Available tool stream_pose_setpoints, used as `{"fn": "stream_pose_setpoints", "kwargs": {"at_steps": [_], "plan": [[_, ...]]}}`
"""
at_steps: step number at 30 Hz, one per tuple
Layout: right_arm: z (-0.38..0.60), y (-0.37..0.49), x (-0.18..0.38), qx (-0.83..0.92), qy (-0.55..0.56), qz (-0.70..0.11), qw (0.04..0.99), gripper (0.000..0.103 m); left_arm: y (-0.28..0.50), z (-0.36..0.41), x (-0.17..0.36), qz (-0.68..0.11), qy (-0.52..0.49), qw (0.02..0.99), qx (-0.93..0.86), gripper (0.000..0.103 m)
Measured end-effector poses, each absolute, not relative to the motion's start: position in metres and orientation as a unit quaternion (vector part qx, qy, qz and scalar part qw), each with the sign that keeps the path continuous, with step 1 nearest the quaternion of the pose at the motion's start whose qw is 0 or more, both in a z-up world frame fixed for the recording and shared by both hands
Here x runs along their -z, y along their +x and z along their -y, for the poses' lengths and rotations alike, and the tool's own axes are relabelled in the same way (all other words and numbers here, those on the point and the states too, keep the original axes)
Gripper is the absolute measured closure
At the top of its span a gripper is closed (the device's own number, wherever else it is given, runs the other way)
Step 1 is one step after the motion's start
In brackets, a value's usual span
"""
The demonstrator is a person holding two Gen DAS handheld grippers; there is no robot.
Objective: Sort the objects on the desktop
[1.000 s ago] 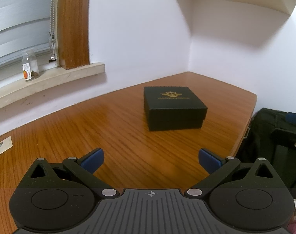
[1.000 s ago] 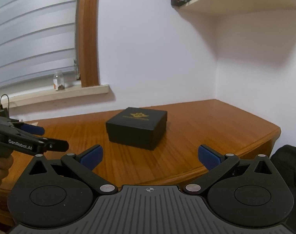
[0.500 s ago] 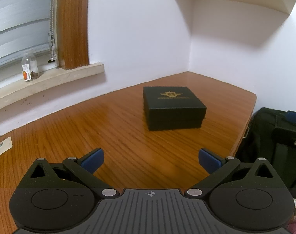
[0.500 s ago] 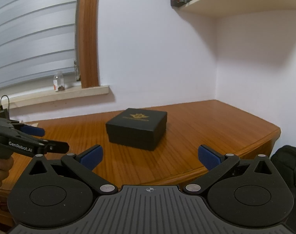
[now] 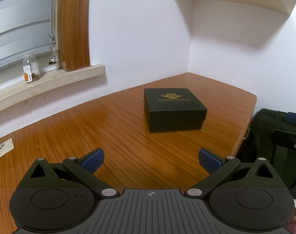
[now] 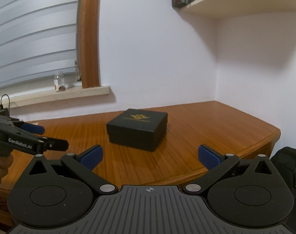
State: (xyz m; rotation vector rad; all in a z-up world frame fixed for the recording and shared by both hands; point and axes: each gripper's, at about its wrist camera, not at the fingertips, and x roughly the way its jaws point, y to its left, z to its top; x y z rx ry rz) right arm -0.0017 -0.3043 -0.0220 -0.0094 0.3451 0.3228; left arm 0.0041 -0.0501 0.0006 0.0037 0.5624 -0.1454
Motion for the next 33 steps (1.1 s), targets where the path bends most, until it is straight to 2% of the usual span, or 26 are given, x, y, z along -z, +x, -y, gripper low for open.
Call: {"fn": "stream_pose_setpoints", "kwargs": {"at_steps": [33], "plan": [[0.3026, 0.0011, 0.0245, -0.165, -0.009, -0.173, 0.971, 0.0, 0.0036, 0.048, 0.0037, -0.283, -0.002, 0.957, 0.07, 0.0]]}}
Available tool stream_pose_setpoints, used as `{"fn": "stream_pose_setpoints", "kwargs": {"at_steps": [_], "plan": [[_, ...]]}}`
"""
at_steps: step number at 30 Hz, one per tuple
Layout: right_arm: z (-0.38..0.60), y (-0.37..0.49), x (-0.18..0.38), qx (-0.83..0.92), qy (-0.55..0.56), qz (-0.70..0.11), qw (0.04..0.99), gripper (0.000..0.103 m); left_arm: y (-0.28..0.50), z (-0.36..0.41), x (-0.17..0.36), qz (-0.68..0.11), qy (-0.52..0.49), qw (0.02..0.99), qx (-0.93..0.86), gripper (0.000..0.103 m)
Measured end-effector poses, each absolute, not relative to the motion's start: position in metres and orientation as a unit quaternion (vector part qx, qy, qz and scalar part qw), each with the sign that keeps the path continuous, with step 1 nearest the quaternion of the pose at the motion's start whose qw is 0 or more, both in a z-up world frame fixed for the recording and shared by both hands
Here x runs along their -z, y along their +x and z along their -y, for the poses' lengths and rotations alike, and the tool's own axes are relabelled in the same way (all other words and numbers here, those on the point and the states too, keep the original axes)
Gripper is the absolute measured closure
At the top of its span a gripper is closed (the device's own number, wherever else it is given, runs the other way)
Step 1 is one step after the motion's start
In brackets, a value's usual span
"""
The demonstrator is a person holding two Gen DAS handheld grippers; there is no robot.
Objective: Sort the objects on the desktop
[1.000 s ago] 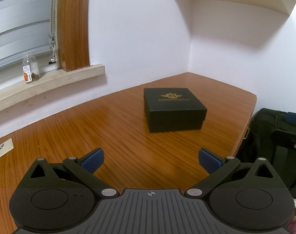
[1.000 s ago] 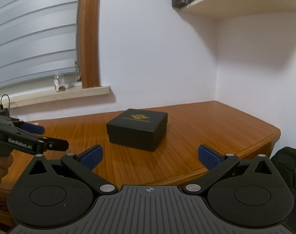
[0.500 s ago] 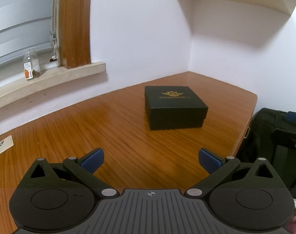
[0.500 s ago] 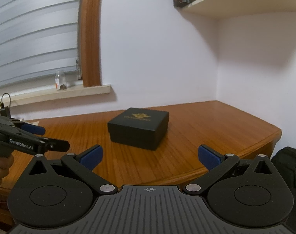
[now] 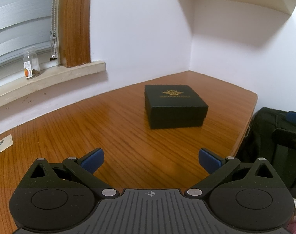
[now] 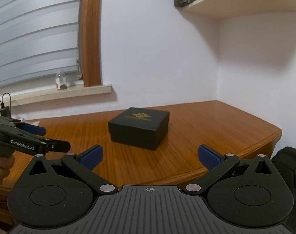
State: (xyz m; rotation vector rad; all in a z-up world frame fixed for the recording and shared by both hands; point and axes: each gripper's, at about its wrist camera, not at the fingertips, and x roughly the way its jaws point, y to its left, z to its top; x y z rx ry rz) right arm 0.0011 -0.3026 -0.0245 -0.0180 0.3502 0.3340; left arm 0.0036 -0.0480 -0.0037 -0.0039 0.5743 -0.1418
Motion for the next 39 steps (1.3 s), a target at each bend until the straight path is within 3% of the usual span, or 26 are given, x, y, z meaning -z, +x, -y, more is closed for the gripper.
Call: {"fn": "stream_pose_setpoints", "kwargs": {"at_steps": [39], "plan": [[0.3054, 0.0034, 0.0251, -0.174, -0.01, -0.176, 0.969, 0.0, 0.0041, 0.0487, 0.0079, -0.288, -0.005, 0.955, 0.066, 0.0]]}}
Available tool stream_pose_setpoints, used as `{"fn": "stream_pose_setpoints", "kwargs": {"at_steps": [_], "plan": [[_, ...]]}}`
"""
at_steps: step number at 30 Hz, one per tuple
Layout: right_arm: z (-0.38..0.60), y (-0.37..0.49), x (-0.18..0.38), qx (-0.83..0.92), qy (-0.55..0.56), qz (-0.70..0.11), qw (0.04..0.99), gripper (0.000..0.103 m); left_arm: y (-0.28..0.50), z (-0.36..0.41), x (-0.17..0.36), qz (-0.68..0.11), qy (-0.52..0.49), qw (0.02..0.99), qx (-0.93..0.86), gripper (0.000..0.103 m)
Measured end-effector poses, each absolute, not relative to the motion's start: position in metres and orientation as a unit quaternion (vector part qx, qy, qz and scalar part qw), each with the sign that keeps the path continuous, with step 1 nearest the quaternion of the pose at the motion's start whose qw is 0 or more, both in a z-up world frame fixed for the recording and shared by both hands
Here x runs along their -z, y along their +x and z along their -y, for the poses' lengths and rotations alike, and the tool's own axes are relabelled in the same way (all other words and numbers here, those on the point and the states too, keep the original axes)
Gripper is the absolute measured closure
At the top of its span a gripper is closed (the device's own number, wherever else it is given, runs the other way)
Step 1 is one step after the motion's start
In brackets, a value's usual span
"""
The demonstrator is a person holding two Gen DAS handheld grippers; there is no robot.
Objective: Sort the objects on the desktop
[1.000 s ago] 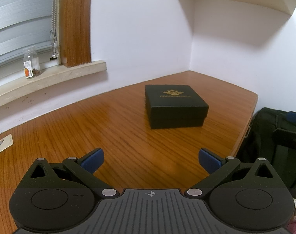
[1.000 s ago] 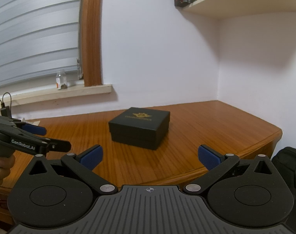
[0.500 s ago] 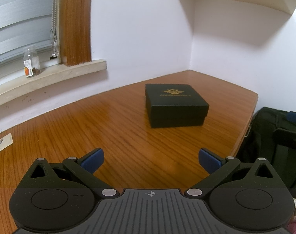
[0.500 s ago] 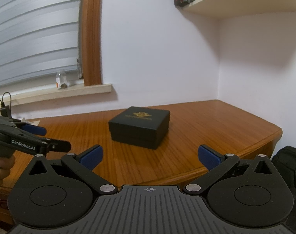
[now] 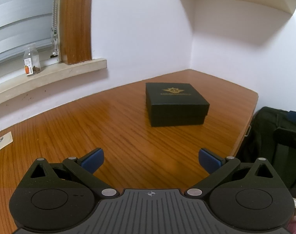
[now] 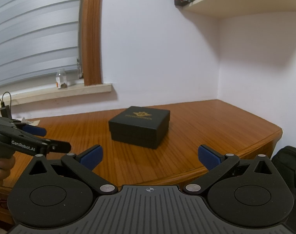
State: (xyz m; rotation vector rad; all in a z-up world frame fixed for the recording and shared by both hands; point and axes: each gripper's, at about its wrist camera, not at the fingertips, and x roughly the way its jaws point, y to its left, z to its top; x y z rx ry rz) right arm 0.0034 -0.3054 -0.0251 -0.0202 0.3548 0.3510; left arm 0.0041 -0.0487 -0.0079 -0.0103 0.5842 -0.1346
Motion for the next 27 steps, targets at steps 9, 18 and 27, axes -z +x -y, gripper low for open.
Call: {"fn": "stream_pose_setpoints", "kwargs": {"at_steps": [9, 18, 27], "plan": [[0.3032, 0.0029, 0.0249, -0.172, -0.01, -0.176, 0.969, 0.0, 0.0032, 0.0485, 0.0083, -0.288, -0.005, 0.955, 0.066, 0.0], [0.3025, 0.0025, 0.0254, -0.173, -0.011, -0.178, 0.969, 0.0, 0.0033, 0.0486, 0.0089, -0.288, -0.005, 0.955, 0.065, 0.0], [0.3023, 0.0004, 0.0247, -0.172, -0.01, -0.177, 0.969, 0.0, 0.0041, 0.0486, 0.009, -0.289, -0.005, 0.955, 0.064, 0.0]]}}
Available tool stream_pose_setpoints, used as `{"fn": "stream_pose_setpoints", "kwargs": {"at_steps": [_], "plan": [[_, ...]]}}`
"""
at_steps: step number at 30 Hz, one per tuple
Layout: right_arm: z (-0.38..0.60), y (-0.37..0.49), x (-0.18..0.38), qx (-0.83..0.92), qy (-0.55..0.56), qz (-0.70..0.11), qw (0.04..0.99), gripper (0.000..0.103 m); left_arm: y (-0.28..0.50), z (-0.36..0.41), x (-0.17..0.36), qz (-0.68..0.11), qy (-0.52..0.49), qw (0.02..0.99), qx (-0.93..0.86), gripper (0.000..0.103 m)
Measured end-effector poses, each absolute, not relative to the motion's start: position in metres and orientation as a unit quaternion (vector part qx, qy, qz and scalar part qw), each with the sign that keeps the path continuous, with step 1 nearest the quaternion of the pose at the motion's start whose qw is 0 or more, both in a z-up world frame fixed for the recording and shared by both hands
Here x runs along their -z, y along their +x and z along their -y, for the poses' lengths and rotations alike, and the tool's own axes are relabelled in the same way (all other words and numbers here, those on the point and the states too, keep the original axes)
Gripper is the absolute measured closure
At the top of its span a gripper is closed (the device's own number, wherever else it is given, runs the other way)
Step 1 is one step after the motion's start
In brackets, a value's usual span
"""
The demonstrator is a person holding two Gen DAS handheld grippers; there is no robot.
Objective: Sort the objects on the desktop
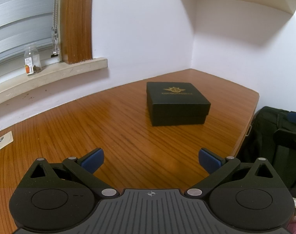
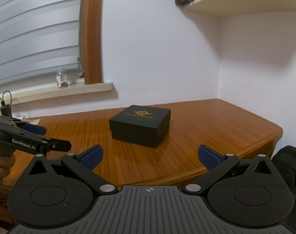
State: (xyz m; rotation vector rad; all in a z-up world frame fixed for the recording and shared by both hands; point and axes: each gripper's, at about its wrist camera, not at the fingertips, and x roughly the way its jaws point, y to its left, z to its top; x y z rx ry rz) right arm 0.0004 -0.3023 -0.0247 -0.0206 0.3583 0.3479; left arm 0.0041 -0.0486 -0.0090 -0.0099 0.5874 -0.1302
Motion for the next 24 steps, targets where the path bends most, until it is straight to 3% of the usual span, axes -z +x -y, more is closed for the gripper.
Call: {"fn": "stream_pose_setpoints", "kwargs": {"at_steps": [24], "plan": [[0.2985, -0.0034, 0.0243, -0.177, -0.016, -0.172, 0.969, 0.0, 0.0046, 0.0491, 0.0102, -0.291, -0.006, 0.954, 0.064, 0.0]]}}
